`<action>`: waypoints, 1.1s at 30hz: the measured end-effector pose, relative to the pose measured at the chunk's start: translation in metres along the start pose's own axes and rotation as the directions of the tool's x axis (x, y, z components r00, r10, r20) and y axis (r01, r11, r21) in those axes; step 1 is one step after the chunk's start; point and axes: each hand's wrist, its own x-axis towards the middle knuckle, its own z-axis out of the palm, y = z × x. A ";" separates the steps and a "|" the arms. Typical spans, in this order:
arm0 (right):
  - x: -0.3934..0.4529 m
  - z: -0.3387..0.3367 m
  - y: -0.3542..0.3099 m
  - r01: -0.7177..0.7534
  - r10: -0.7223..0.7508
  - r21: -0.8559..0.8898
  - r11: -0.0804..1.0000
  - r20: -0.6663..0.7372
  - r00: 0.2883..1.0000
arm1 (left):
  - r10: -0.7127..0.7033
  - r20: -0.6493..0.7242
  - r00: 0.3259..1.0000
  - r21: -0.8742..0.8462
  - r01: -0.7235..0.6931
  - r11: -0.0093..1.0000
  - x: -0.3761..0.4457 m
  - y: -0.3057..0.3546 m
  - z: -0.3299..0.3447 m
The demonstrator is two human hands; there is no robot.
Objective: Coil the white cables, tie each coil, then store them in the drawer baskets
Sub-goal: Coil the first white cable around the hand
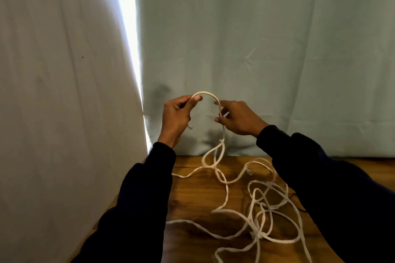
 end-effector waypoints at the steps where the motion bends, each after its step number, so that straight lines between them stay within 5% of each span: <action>1: -0.001 0.001 -0.005 0.007 -0.003 0.063 0.998 -0.062 0.998 | 0.008 -0.010 1.000 0.025 -0.007 1.000 -0.002 0.000 0.003; 4: -0.002 -0.001 -0.017 0.133 -0.101 0.127 0.983 -0.231 0.968 | -0.031 0.024 0.999 0.007 0.031 1.000 -0.007 0.001 0.011; 8: -0.006 -0.005 -0.020 0.173 -0.093 0.251 0.952 -0.301 0.949 | -0.248 0.326 0.912 -0.384 0.368 0.847 -0.019 0.015 0.019; 14: -0.024 -0.006 -0.018 0.140 0.042 0.455 0.880 -0.367 0.929 | -0.120 0.642 0.757 -0.563 0.572 0.597 -0.037 0.038 0.041; 22: -0.043 -0.012 -0.008 0.033 0.148 0.504 0.863 -0.314 0.938 | -0.027 0.693 0.721 -0.603 0.600 0.526 -0.042 0.037 0.060; 25: -0.055 -0.005 0.002 -0.096 0.198 0.483 0.870 -0.166 0.966 | 0.066 0.724 0.687 -0.618 0.604 0.503 -0.041 0.041 0.066; 29: -0.048 0.005 0.009 -0.196 0.221 0.326 0.925 -0.041 0.974 | 0.073 0.655 0.752 -0.706 0.576 0.412 -0.035 0.042 0.073; 33: -0.048 0.011 0.007 -0.101 0.097 0.170 0.980 0.033 0.995 | 0.062 0.673 0.737 -0.694 0.601 0.396 -0.030 0.035 0.076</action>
